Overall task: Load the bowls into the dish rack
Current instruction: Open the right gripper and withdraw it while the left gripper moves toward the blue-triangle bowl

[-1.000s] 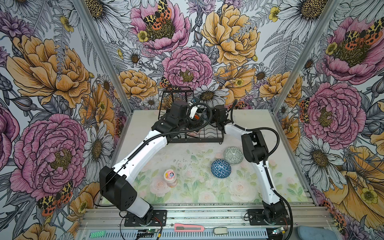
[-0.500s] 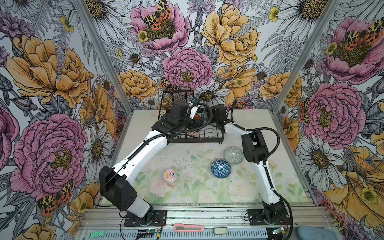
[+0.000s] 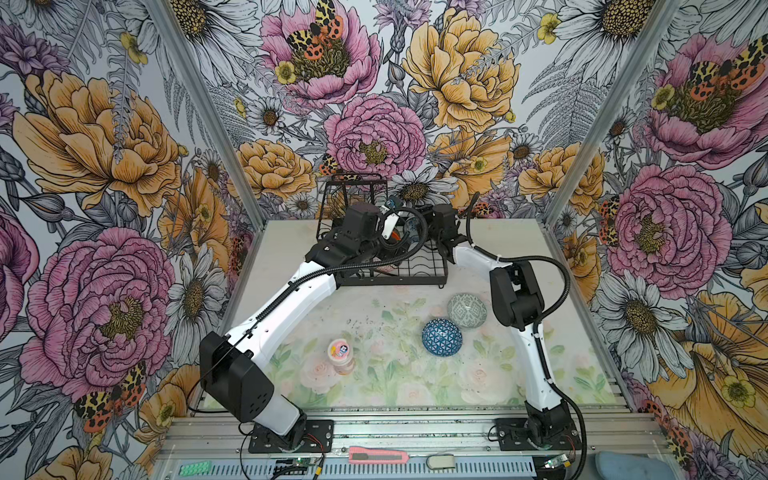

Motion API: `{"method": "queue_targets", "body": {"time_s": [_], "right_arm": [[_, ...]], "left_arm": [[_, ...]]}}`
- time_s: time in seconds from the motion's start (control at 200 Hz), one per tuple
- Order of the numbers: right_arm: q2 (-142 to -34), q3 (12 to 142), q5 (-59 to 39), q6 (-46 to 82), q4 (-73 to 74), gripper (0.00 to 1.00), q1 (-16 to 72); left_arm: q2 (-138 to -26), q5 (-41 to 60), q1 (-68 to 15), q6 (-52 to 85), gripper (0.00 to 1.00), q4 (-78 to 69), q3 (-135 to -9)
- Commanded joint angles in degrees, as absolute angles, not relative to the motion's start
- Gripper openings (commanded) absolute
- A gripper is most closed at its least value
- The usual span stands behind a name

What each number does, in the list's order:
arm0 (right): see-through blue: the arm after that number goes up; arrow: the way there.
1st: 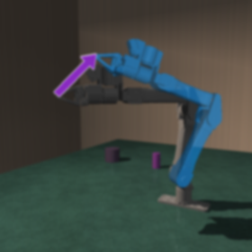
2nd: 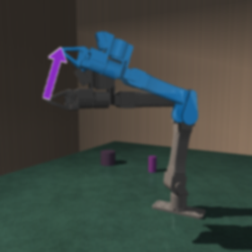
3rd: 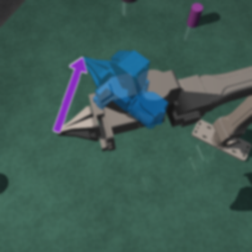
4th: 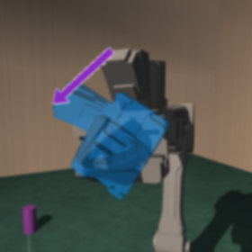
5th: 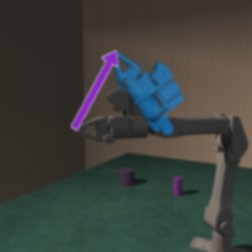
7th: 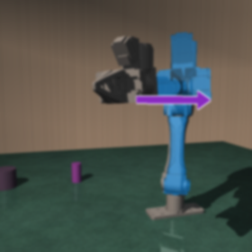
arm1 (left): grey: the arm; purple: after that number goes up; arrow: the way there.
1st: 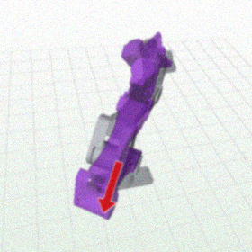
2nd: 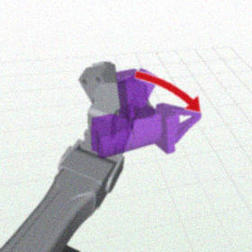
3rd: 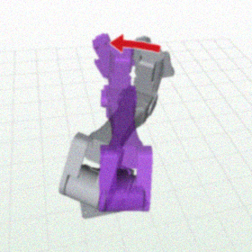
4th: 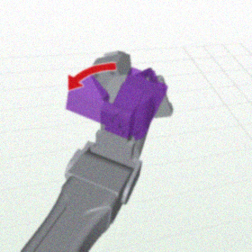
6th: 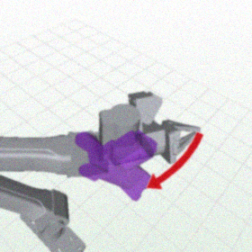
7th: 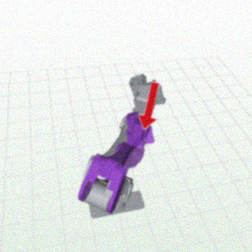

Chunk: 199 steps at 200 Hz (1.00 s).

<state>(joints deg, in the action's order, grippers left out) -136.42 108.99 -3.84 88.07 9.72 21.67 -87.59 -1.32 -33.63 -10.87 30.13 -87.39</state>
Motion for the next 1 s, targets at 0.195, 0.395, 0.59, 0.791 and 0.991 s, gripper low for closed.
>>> {"method": "queue_targets", "body": {"time_s": [0.195,0.395,0.59,0.791,0.991], "right_arm": [[-128.05,103.06,-5.70,84.00,11.14,0.99,19.56],[-121.74,96.95,-8.30,79.55,9.75,0.99,16.88],[-112.85,88.49,-10.29,73.02,5.89,0.99,13.80],[-103.05,81.93,-12.29,61.78,-2.79,0.99,11.61],[-93.68,72.74,-13.04,56.54,-6.09,0.99,10.24]], "left_arm": [[-88.39,-3.43,-36.01,-9.84,0.99,28.55,-88.39],[-90.56,-4.57,-38.39,-8.71,0.99,29.17,-89.90],[-92.39,-5.35,-41.87,-7.48,0.99,30.73,-90.53],[-93.38,-5.73,-45.63,-1.62,0.99,31.91,-88.53],[-92.80,-5.53,-48.95,7.55,0.99,32.08,-84.38]]}}
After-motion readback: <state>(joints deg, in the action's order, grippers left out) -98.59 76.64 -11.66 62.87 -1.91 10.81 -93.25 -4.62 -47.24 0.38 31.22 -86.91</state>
